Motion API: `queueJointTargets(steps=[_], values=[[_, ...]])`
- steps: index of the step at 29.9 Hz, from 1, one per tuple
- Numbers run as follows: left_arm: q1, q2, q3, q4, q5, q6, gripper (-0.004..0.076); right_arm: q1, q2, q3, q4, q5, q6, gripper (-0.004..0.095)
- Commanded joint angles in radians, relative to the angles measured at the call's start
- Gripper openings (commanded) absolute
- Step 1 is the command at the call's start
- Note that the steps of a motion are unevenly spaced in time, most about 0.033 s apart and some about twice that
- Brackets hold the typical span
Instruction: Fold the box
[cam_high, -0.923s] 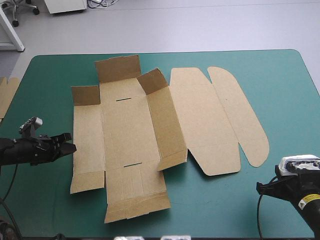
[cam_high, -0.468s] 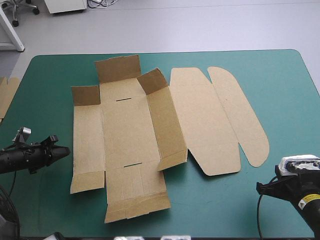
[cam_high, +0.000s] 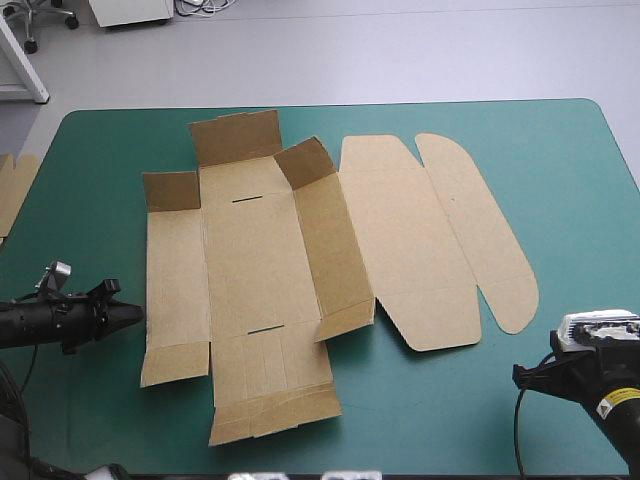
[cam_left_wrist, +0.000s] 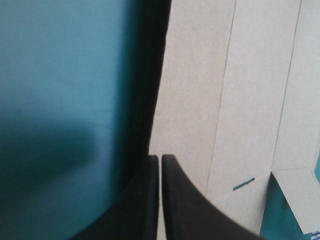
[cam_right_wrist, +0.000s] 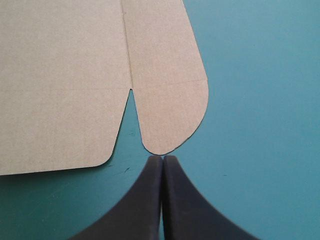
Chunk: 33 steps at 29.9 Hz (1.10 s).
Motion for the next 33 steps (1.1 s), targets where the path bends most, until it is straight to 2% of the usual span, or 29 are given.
queueJointTargets(steps=[1,6,8,12,15,17,24,33], values=[[-0.006,-0.025,-0.03,-0.04,0.051,0.012,0.0012,-0.001,0.012,-0.03,-0.008,-0.057,-0.002,-0.0019],[-0.006,-0.025,-0.03,-0.042,0.057,0.033,0.0017,-0.001,0.012,-0.03,-0.008,-0.057,-0.002,-0.0019],[-0.006,-0.025,-0.03,-0.034,0.055,0.033,0.0043,-0.001,0.012,-0.03,-0.008,-0.057,-0.002,-0.0019],[-0.007,-0.026,-0.03,-0.034,0.053,0.033,0.0215,-0.001,0.012,-0.03,-0.01,-0.057,-0.002,-0.0019],[-0.021,-0.026,-0.03,-0.044,0.053,0.033,0.0401,-0.001,0.012,-0.03,-0.01,-0.057,-0.002,-0.0019],[-0.046,-0.026,-0.03,-0.046,0.06,0.033,0.0465,-0.001,0.012,-0.03,-0.01,-0.057,-0.002,-0.0019],[-0.172,-0.025,-0.03,-0.001,0.052,0.061,0.0465,-0.001,0.012,-0.03,-0.01,-0.057,-0.002,-0.0019],[-0.182,0.023,-0.03,-0.072,0.076,0.098,0.0454,-0.001,0.012,-0.03,-0.007,-0.052,-0.002,-0.0019]])
